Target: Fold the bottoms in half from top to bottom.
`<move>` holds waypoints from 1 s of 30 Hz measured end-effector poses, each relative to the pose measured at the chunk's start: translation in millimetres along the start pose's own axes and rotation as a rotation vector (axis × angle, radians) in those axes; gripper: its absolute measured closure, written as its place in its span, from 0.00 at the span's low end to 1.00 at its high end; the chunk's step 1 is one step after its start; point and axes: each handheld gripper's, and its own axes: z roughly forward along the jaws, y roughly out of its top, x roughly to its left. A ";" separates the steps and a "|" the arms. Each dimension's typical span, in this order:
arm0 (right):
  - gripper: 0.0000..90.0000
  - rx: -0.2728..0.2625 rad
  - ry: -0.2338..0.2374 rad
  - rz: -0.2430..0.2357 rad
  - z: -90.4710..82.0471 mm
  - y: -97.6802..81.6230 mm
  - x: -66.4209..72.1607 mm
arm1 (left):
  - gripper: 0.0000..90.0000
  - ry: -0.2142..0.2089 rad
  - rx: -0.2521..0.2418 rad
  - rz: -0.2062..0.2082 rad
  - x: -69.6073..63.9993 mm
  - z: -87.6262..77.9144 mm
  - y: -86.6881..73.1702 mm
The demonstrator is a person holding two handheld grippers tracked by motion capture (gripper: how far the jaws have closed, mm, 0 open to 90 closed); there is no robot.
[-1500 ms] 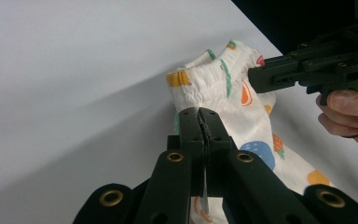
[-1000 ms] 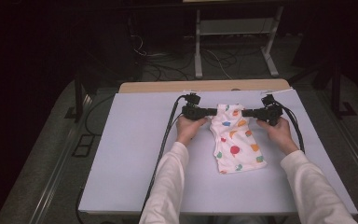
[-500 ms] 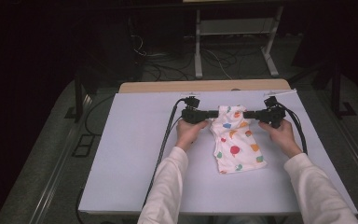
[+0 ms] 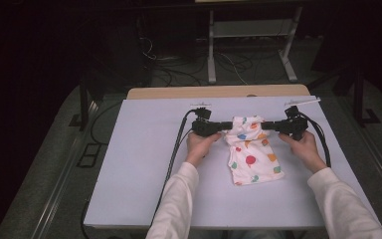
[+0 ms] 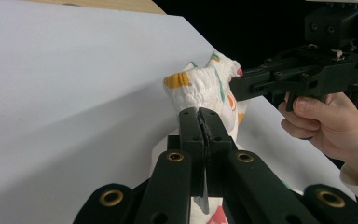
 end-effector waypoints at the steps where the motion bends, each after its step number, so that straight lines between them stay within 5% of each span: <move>1: 0.96 0.000 0.001 -0.004 -0.9 0.2 0.7 | 0.99 -0.002 -0.001 -0.001 -0.8 -0.7 -0.5; 16: 0.96 0.010 0.009 -0.034 -11.2 -1.2 10.6 | 0.99 -0.012 -0.011 -0.001 -12.2 -9.1 -6.0; 30: 0.96 0.000 0.035 -0.009 -22.4 -14.2 10.5 | 0.99 -0.028 0.007 0.009 -27.1 -9.6 -11.2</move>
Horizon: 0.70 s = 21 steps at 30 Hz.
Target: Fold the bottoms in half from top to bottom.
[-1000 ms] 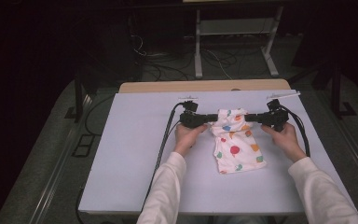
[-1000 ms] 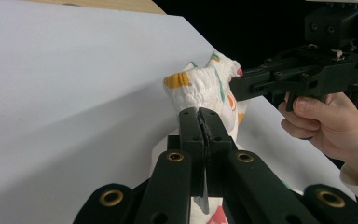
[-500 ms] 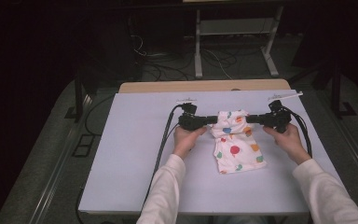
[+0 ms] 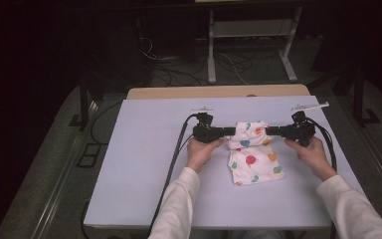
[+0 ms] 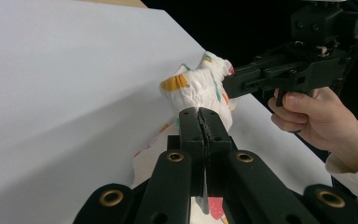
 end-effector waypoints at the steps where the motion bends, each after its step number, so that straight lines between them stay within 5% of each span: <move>1: 0.96 0.002 0.002 -0.002 -0.8 -1.0 0.7 | 0.99 -0.001 0.000 -0.005 -0.7 -0.4 -1.1; 21: 0.96 0.035 0.022 -0.013 -6.7 -18.4 8.0 | 0.99 -0.027 0.049 0.001 -11.7 -2.8 -14.7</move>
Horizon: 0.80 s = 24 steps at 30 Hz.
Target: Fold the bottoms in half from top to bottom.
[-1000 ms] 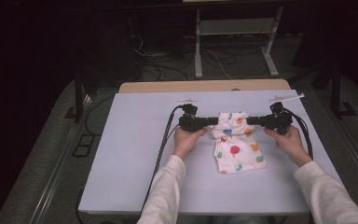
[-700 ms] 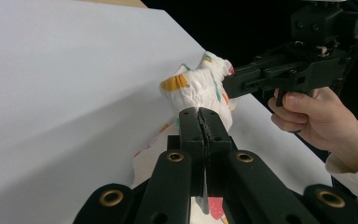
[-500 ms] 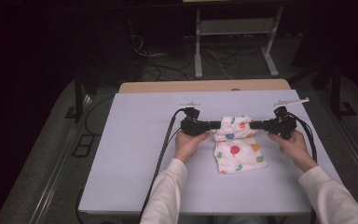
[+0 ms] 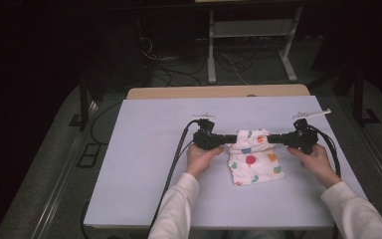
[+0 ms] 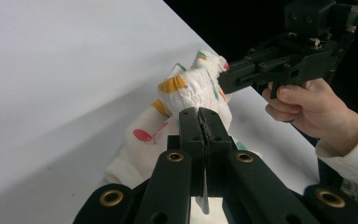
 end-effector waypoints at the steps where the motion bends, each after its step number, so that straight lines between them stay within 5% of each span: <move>1: 0.96 0.001 0.003 0.001 -0.1 -0.9 0.1 | 0.99 -0.002 0.005 0.003 -0.6 -0.2 -0.5; 24: 0.96 0.027 0.004 -0.018 -3.7 -13.3 4.1 | 0.99 -0.030 0.032 0.008 -10.3 2.1 -16.0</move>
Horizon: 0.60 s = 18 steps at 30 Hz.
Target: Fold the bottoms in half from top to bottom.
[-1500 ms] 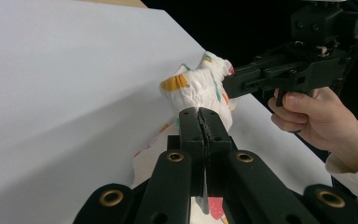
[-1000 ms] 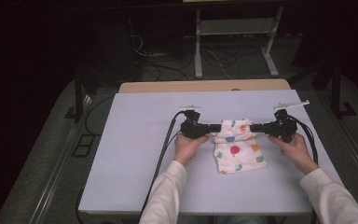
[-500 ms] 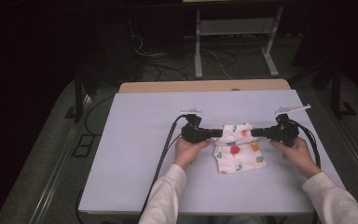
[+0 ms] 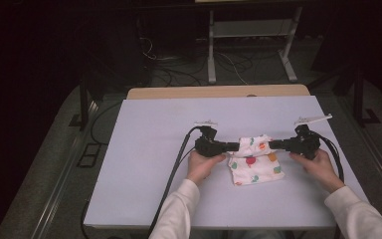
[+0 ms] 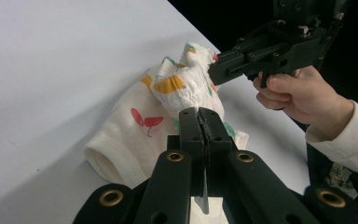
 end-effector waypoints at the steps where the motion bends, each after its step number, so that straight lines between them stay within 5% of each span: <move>1: 0.96 0.001 -0.001 0.000 -0.2 -0.4 0.5 | 0.99 -0.002 -0.002 -0.001 -0.6 0.1 -0.3; 18: 0.96 0.019 -0.003 -0.019 -1.4 -10.5 4.6 | 0.99 0.000 0.038 0.010 -3.7 7.4 -17.0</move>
